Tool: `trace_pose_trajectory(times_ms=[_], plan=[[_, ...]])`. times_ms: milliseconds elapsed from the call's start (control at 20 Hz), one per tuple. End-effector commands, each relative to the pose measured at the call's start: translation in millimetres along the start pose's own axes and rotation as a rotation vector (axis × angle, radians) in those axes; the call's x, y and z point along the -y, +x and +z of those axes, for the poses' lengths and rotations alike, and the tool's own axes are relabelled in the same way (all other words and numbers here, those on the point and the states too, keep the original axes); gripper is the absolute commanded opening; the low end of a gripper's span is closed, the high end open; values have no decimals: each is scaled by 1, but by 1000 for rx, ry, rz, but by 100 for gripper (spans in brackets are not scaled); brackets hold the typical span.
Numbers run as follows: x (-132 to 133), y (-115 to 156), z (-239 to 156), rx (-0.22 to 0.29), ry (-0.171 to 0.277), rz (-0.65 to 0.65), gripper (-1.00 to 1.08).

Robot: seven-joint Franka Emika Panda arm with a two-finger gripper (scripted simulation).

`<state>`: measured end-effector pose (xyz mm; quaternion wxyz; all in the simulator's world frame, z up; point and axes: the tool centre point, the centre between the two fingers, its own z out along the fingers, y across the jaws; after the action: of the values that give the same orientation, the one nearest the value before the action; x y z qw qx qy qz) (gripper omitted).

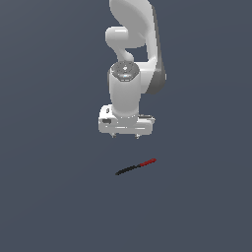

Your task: Pick up the object and move it to a goal position.

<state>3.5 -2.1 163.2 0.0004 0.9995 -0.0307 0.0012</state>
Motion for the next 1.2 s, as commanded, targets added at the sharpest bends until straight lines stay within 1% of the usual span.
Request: trace_pose_trajectory(times_ms=[0,350,1150], plan=[[1,2,3,1,1,31,100],[7,12,14,3,6,167,100],[25,38,50,10,10,588,100]])
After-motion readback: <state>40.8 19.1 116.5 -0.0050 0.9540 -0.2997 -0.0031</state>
